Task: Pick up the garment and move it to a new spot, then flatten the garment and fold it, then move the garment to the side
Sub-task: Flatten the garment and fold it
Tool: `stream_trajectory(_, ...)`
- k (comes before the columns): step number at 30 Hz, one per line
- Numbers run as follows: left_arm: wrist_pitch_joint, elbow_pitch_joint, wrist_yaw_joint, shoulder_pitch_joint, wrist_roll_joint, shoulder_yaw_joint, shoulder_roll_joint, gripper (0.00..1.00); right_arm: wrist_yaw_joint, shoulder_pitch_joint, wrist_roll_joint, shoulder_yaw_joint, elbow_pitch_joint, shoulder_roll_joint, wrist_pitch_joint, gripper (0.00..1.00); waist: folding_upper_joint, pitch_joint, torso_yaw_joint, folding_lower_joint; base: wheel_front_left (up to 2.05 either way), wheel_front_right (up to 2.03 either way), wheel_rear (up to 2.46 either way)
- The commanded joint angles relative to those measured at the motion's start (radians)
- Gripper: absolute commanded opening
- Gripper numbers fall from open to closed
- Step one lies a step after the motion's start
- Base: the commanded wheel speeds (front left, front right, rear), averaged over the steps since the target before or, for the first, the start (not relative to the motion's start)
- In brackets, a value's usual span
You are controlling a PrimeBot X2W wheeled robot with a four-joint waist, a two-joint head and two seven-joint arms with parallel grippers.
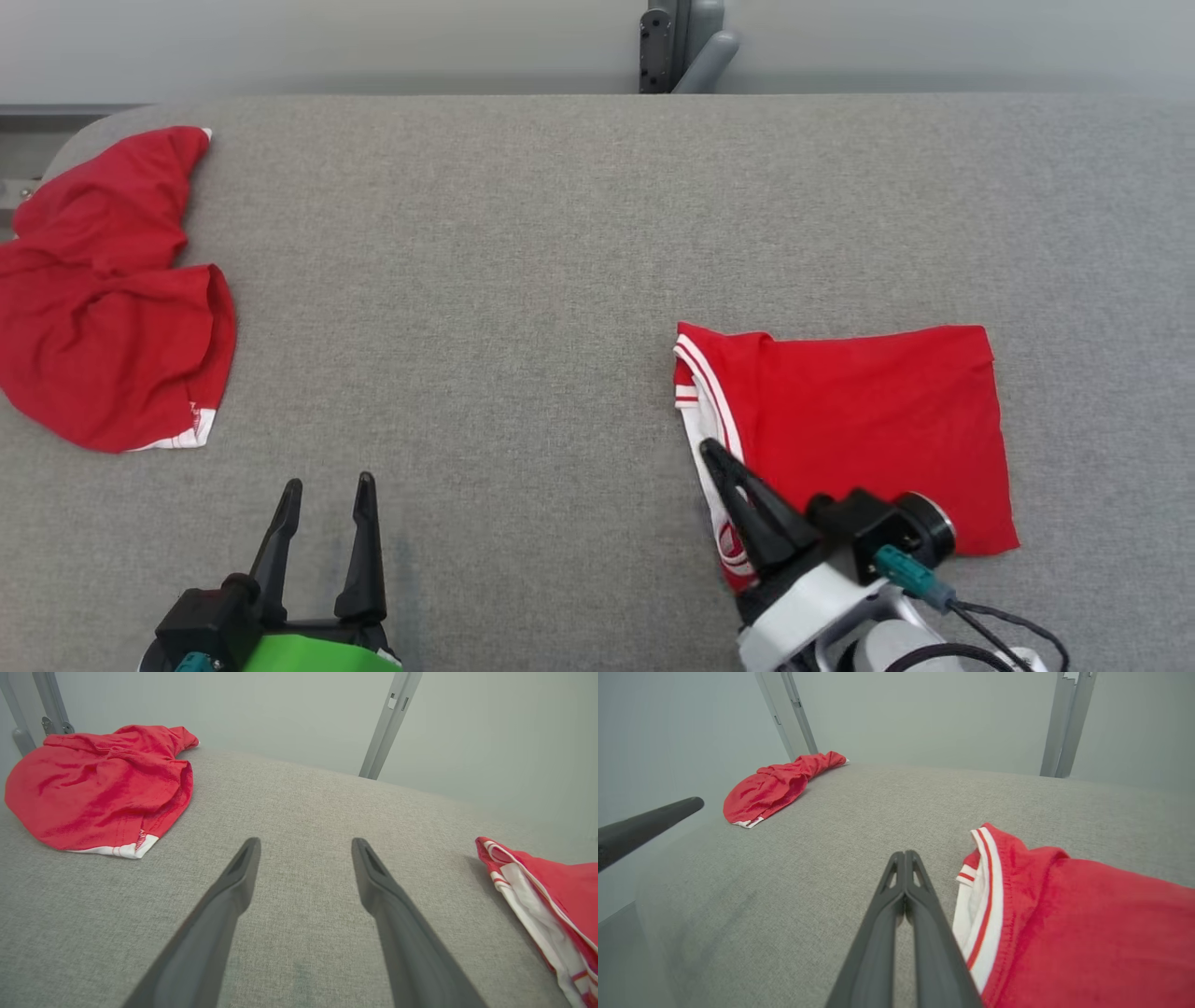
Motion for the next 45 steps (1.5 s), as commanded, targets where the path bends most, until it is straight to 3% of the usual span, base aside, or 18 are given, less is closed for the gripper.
stream_trajectory(1, -0.003, -0.006, 0.004, 0.012, -0.003, -0.002, 0.001, 1.0, -0.002, 0.02, -0.016, -0.033, -0.009, -0.005, -0.003, 0.0, 0.0, -0.025, -0.024, 0.0, 0.0, 0.0, 0.0)
stream_trajectory(6, -0.003, -0.021, 0.007, -0.02, -0.012, -0.042, 0.001, 1.0, -0.001, -0.001, -0.069, -0.197, 0.017, -0.005, -0.003, 0.0, 0.0, 0.01, -0.017, 0.0, 0.0, 0.0, 0.0)
stream_trajectory(17, -0.003, -0.015, -0.004, -0.091, 0.029, -0.071, 0.001, 1.0, -0.002, -0.241, -0.08, -0.383, 0.241, -0.004, -0.003, 0.0, 0.0, 0.165, 0.062, 0.0, 0.0, 0.0, 0.0)
stream_trajectory(23, -0.003, -0.01, -0.009, -0.097, 0.035, -0.056, 0.001, 1.0, -0.002, -0.266, -0.06, -0.34, 0.297, -0.004, -0.003, 0.0, 0.0, 0.161, 0.088, 0.0, 0.0, 0.0, 0.0)
stream_trajectory(37, -0.003, -0.003, -0.01, -0.059, 0.01, -0.066, 0.001, 1.0, -0.001, -0.218, 0.003, -0.111, 0.34, -0.004, -0.002, 0.0, 0.0, 0.093, 0.092, 0.0, 0.0, 0.0, 0.0)
stream_trajectory(41, -0.003, -0.003, -0.006, -0.053, 0.006, -0.065, 0.001, 1.0, -0.001, -0.213, 0.009, -0.091, 0.337, -0.004, -0.002, 0.0, 0.0, 0.08, 0.086, 0.0, 0.0, 0.0, 0.0)
stream_trajectory(45, -0.003, -0.008, -0.001, -0.036, 0.002, -0.057, 0.001, 1.0, -0.001, -0.191, 0.016, -0.106, 0.258, -0.005, -0.003, 0.0, 0.0, 0.058, 0.067, 0.0, 0.0, 0.0, 0.0)
